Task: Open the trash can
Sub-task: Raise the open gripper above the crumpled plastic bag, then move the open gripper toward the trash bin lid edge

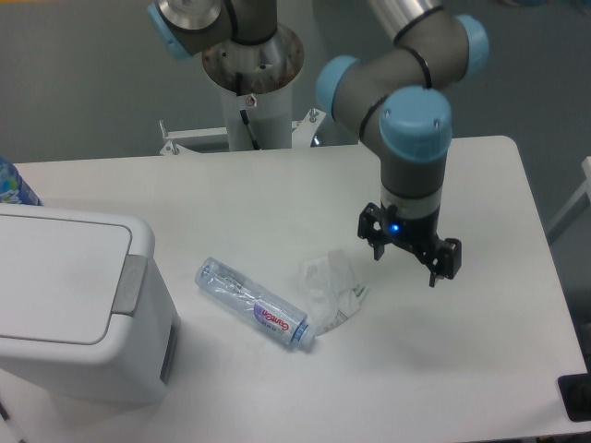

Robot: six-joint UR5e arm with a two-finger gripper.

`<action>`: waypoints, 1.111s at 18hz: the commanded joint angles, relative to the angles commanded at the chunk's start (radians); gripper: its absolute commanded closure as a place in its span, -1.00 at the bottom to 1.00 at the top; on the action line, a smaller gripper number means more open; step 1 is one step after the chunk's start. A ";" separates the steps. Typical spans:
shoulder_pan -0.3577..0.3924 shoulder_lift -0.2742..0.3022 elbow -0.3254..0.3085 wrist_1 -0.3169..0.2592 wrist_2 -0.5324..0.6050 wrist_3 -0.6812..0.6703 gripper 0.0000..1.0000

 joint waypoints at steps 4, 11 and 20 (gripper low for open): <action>-0.058 -0.009 0.169 -0.170 -0.017 -0.115 -1.00; -0.127 -0.018 0.258 -0.195 -0.089 -0.267 -1.00; -0.190 -0.015 0.298 -0.189 -0.224 -0.480 -1.00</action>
